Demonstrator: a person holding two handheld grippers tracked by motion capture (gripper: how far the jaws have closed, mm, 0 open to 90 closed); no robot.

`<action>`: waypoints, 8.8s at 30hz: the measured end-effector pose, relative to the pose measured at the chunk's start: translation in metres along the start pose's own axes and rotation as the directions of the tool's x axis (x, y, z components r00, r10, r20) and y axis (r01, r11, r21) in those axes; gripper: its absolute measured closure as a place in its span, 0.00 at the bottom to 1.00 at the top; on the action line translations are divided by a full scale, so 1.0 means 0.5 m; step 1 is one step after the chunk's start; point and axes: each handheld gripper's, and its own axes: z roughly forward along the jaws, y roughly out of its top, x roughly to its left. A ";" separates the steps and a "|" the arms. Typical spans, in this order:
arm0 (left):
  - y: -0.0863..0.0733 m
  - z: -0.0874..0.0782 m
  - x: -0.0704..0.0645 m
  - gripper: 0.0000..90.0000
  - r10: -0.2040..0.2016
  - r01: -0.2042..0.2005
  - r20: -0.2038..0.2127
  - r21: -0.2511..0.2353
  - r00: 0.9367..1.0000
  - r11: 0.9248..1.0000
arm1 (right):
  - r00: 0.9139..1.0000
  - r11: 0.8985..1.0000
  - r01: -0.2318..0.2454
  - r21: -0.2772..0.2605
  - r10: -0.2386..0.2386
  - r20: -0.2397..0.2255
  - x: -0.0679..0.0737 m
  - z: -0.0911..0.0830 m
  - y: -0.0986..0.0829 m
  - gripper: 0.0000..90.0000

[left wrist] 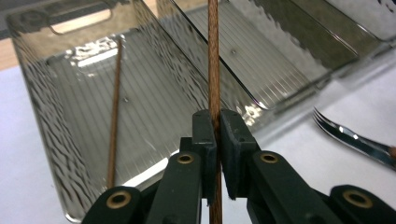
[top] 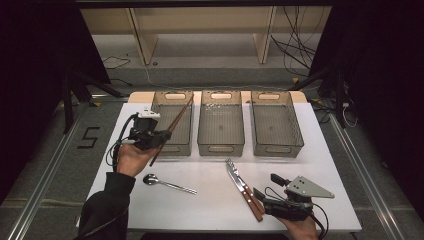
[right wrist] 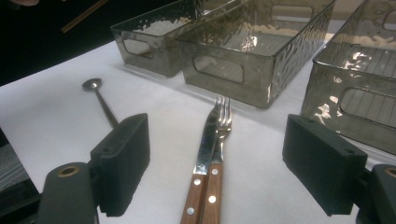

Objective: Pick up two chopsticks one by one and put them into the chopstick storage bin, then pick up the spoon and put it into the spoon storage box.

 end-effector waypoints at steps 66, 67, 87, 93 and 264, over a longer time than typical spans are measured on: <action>0.052 0.140 0.122 0.48 -0.101 0.105 -0.110 0.026 0.989 0.994 | 1.000 1.000 -0.006 -0.005 0.006 -0.011 -0.001 -0.001 -0.001 0.27; 0.052 0.134 0.119 0.46 -0.105 0.108 -0.095 0.021 0.990 0.994 | 1.000 1.000 -0.006 -0.005 0.006 -0.011 -0.001 -0.001 -0.001 0.27; -0.040 -0.027 0.034 0.25 -0.086 0.099 0.084 -0.165 0.993 0.981 | 1.000 1.000 0.003 0.004 -0.003 -0.020 0.005 0.003 0.001 0.27; -0.082 -0.046 0.036 0.24 -0.087 0.106 0.109 -0.183 0.990 0.977 | 0.999 1.000 0.008 0.009 -0.008 -0.032 0.007 0.003 0.002 0.27; -0.317 -0.130 -0.025 0.18 -0.001 0.046 0.120 -0.371 0.993 0.927 | 0.818 0.651 0.544 0.530 -0.272 -0.506 0.241 0.473 0.109 1.00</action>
